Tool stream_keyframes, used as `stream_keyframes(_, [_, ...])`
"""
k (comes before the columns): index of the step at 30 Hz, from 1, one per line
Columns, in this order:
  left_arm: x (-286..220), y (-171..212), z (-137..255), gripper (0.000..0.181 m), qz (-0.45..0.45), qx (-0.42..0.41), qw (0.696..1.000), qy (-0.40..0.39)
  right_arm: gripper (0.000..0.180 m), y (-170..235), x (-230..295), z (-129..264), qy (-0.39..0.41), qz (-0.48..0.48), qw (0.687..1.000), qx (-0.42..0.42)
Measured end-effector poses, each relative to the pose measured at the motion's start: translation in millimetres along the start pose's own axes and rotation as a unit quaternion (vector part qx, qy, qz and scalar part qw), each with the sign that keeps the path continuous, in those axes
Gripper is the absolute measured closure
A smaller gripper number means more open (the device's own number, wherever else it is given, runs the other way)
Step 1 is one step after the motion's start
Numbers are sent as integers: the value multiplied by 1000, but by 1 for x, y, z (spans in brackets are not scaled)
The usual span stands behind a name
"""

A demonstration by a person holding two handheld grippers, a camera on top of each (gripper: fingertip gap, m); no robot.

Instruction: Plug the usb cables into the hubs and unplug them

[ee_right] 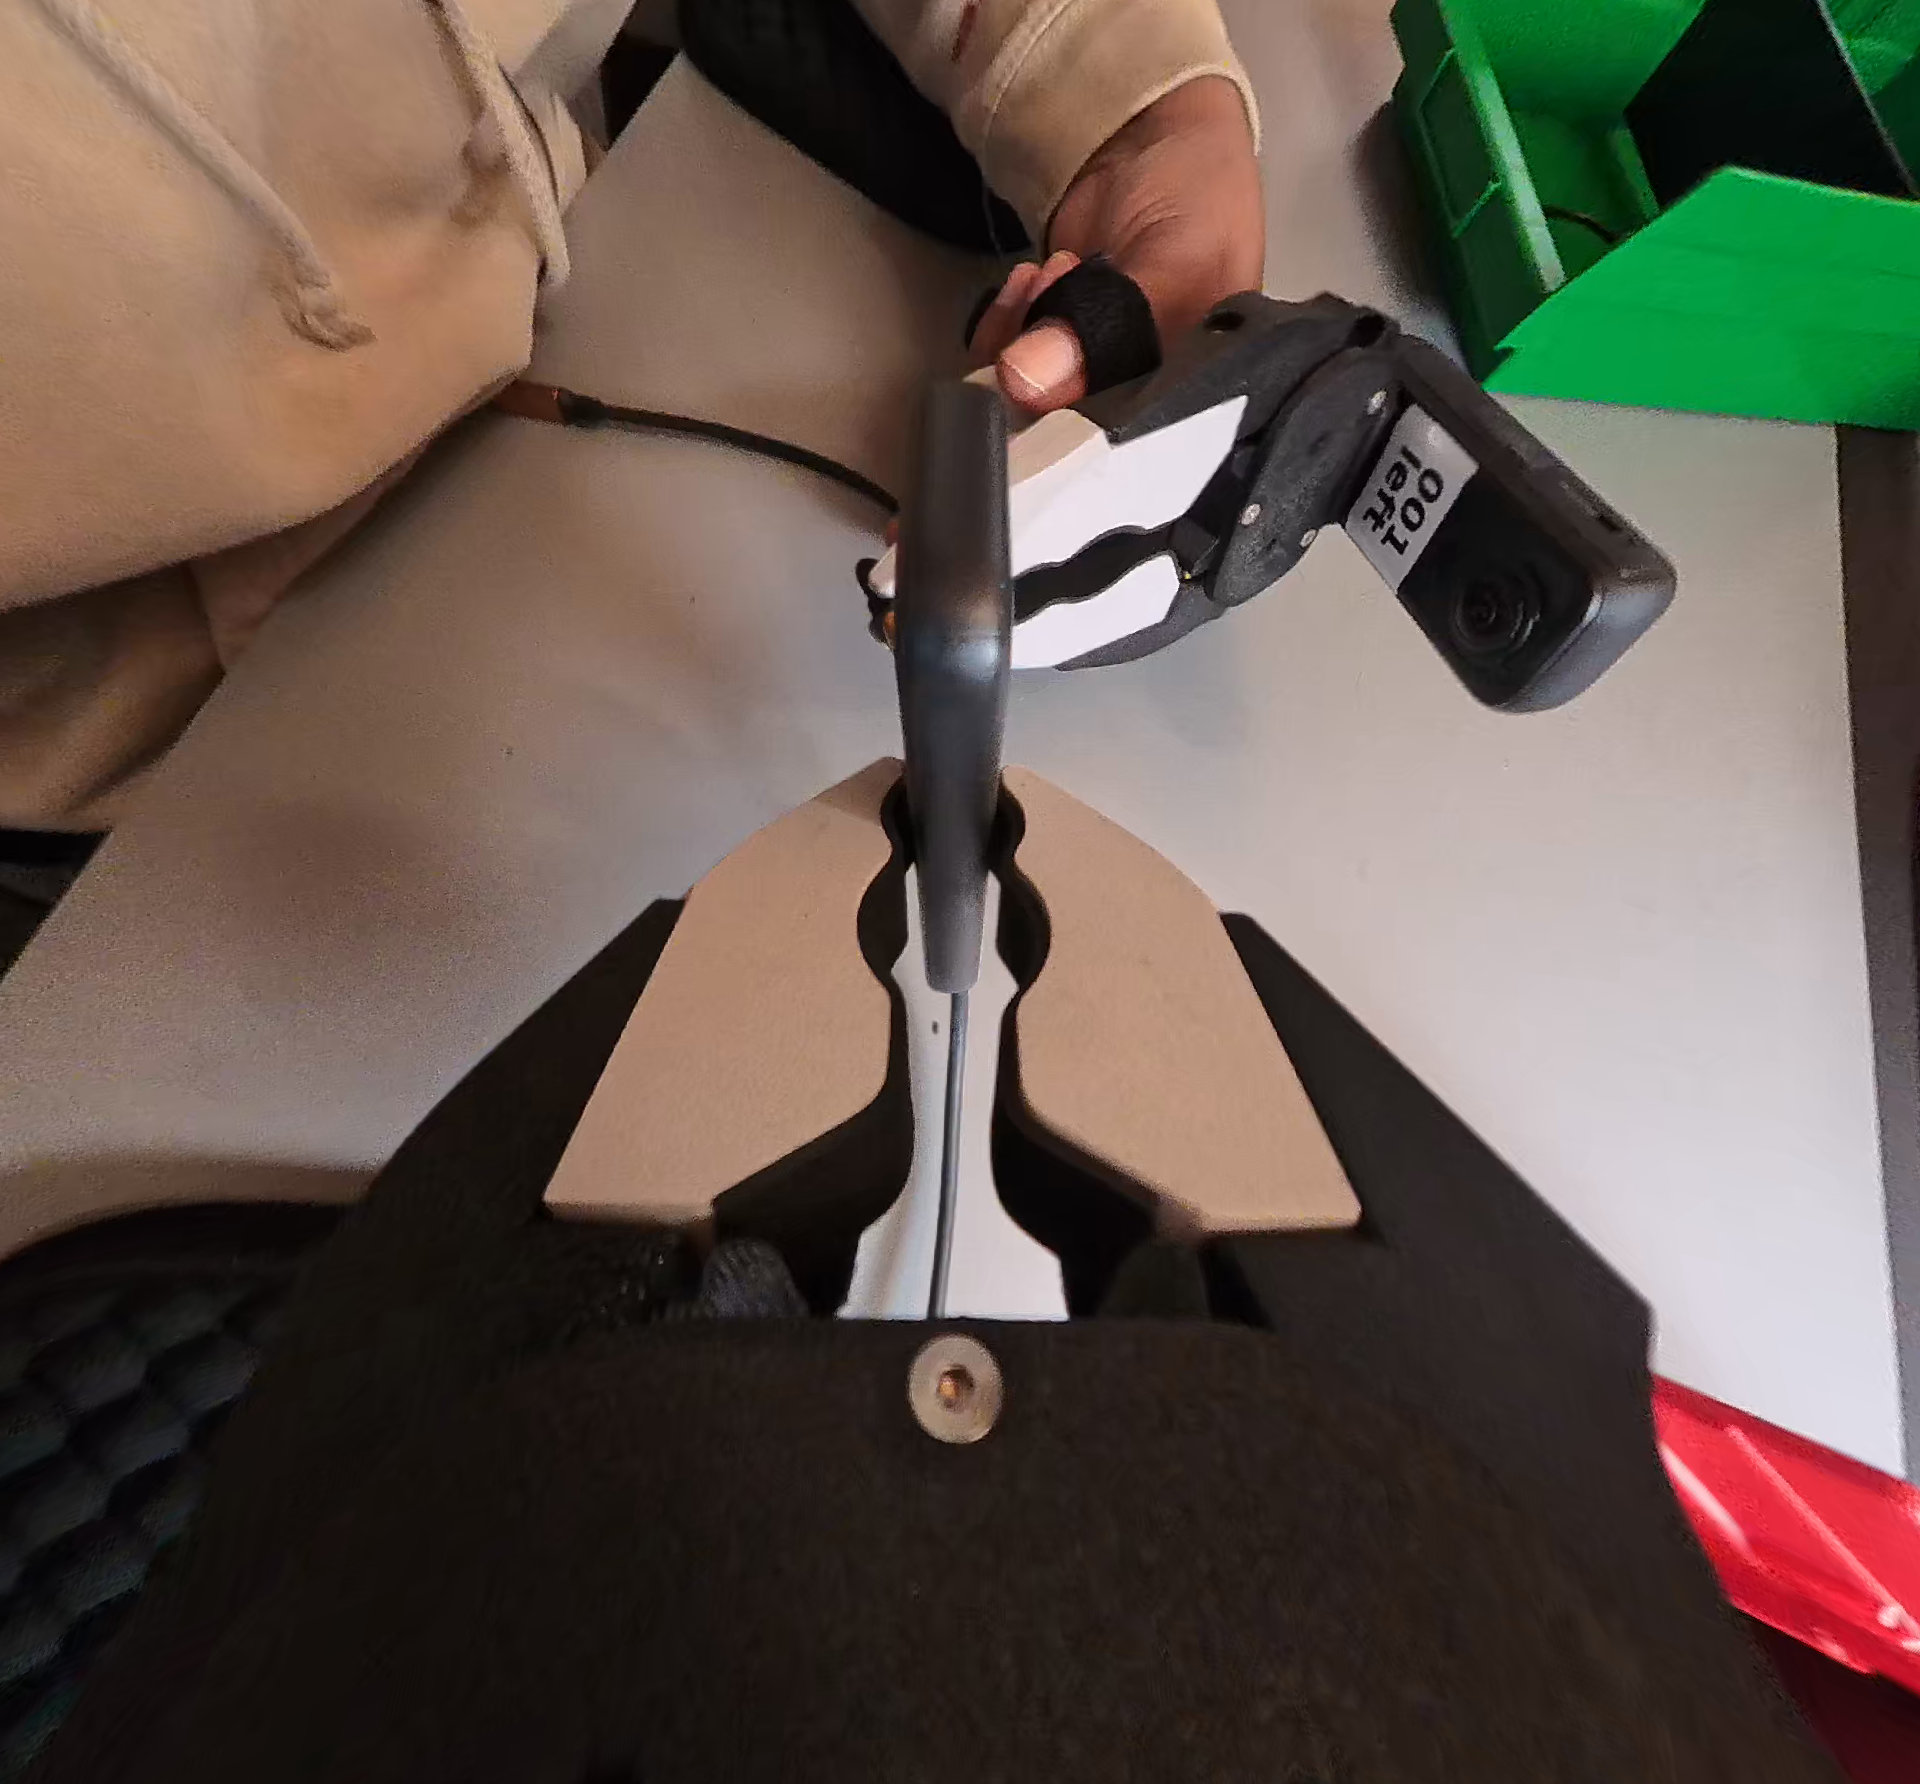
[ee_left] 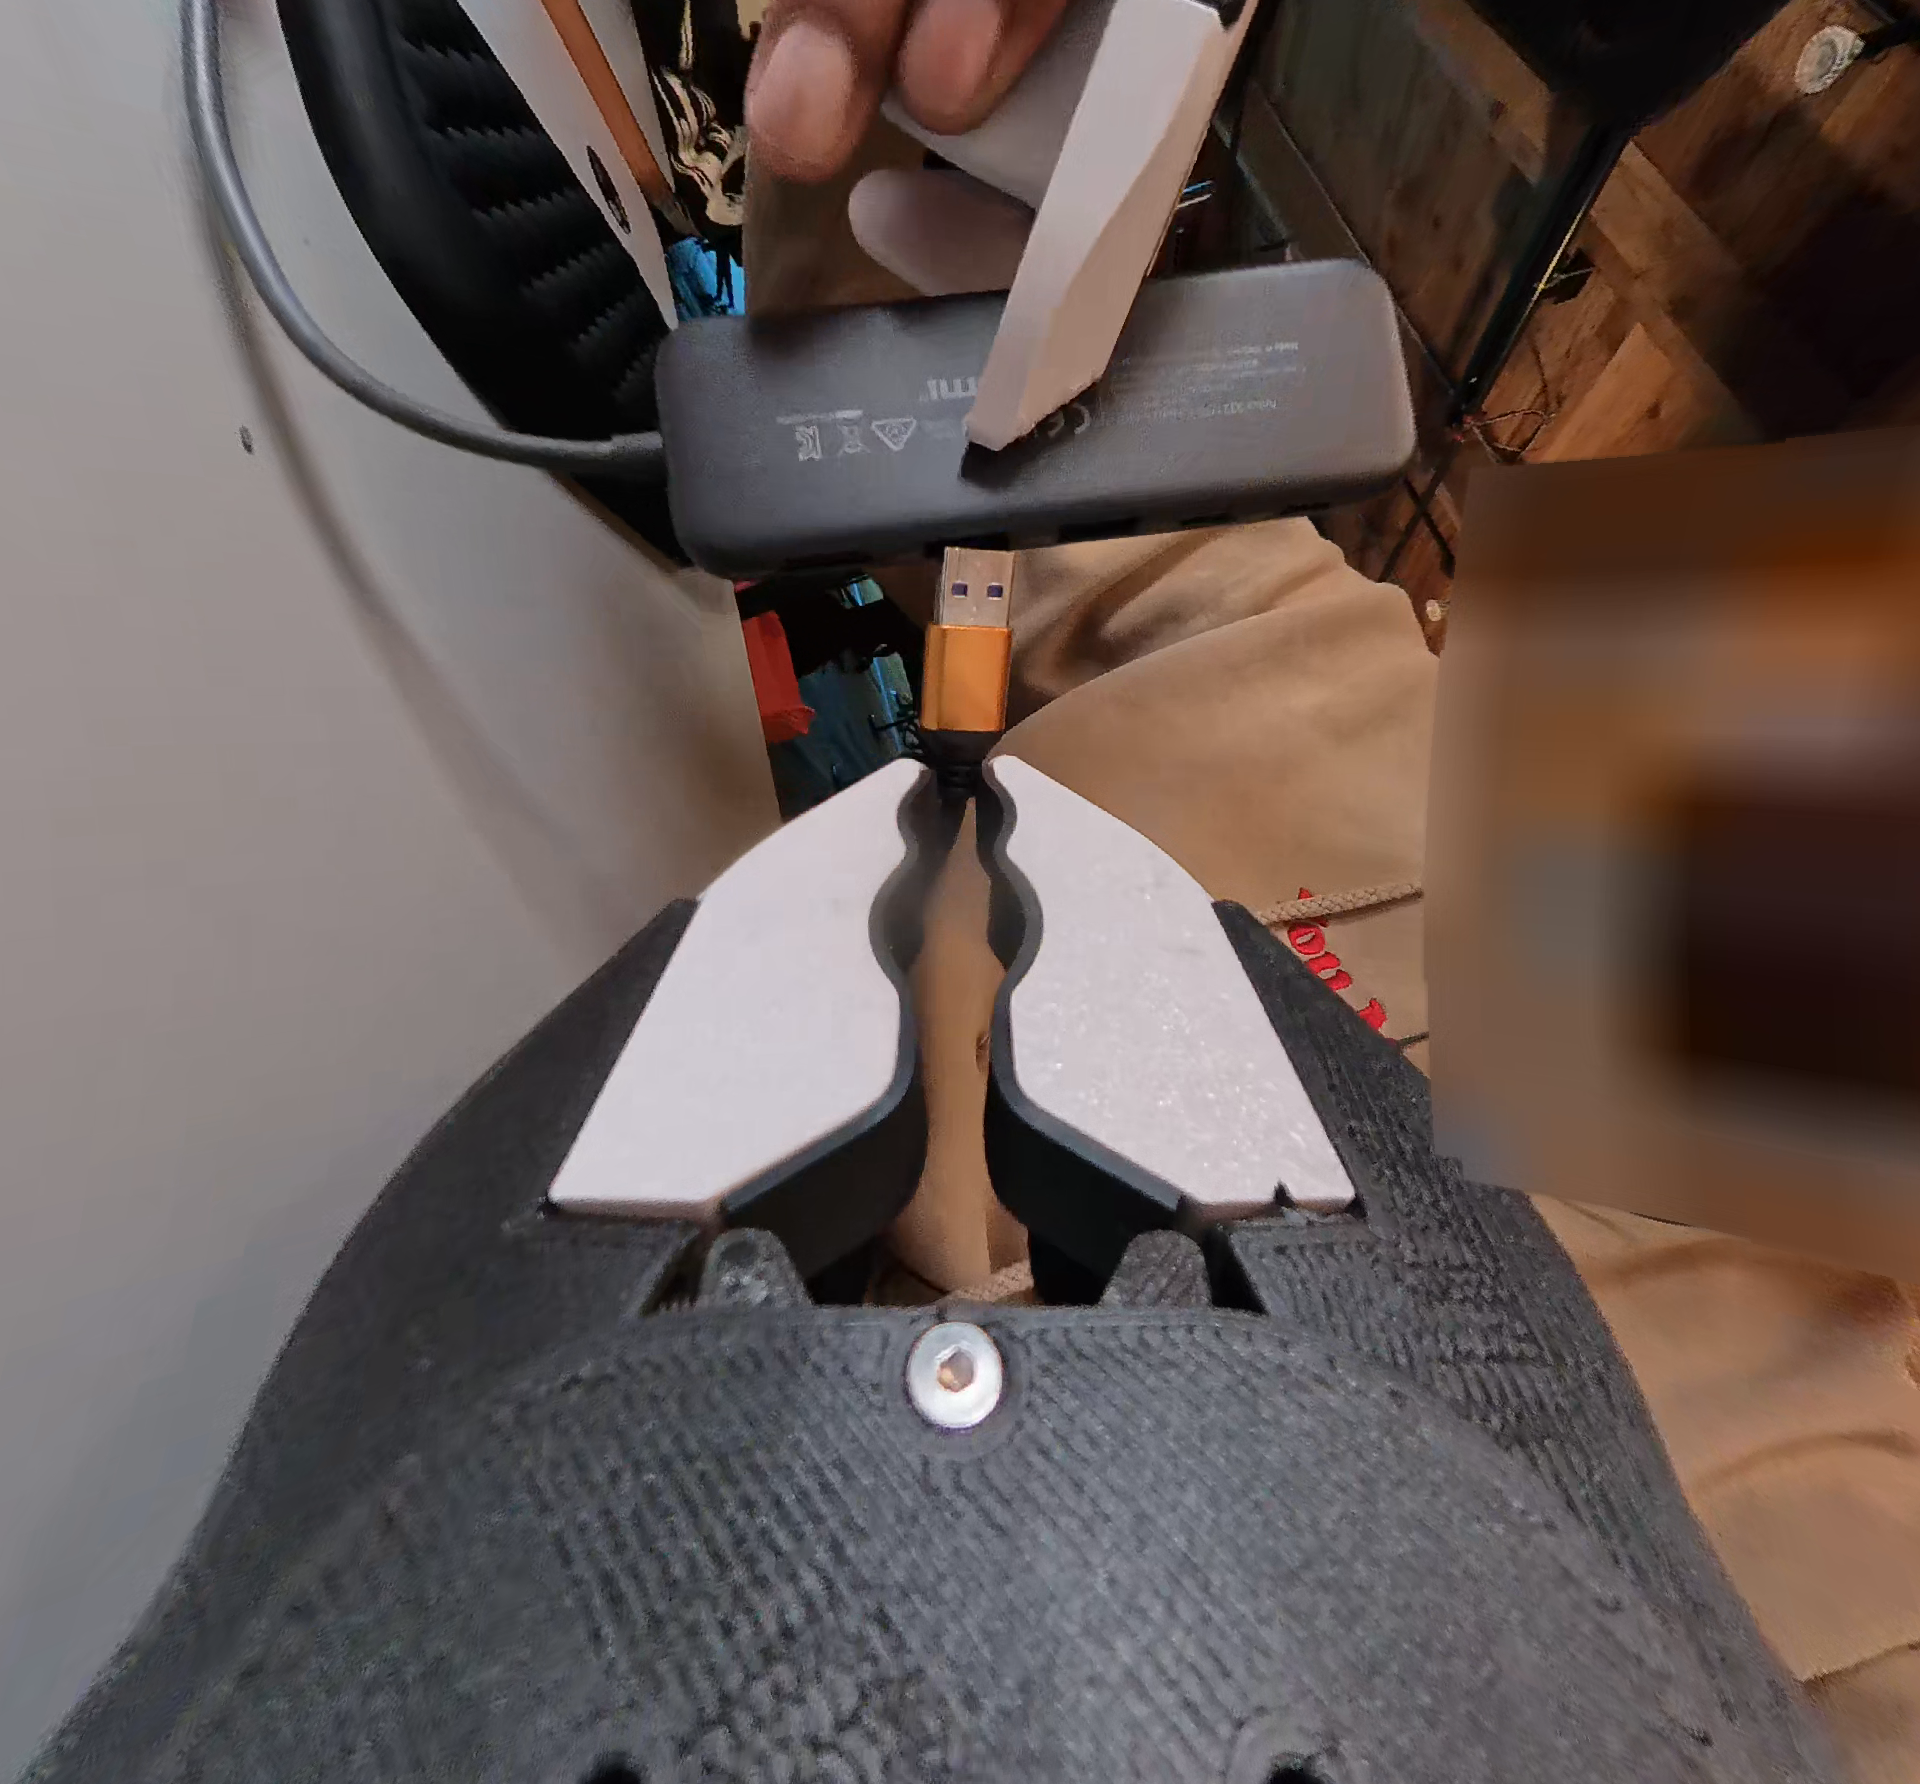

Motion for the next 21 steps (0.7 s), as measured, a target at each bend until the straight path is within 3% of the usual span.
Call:
stream_keyframes(10, [-1,14,-6,174,16,49,997,50,168,-23,16,-14,-16,108,991,76])
stream_keyframes(21, [-15,14,6,174,-19,46,996,74,167,-31,18,-1,28,121,990,69])
Point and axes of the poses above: each gripper's, where its closed fingertips meet, z back along the fingers, y out of its underside, x = y × z across the jaws, the point moved 2 cm from there along z, back along the fingers, and after that the axes turned 9 degrees about -y, right-handed, at the moved point
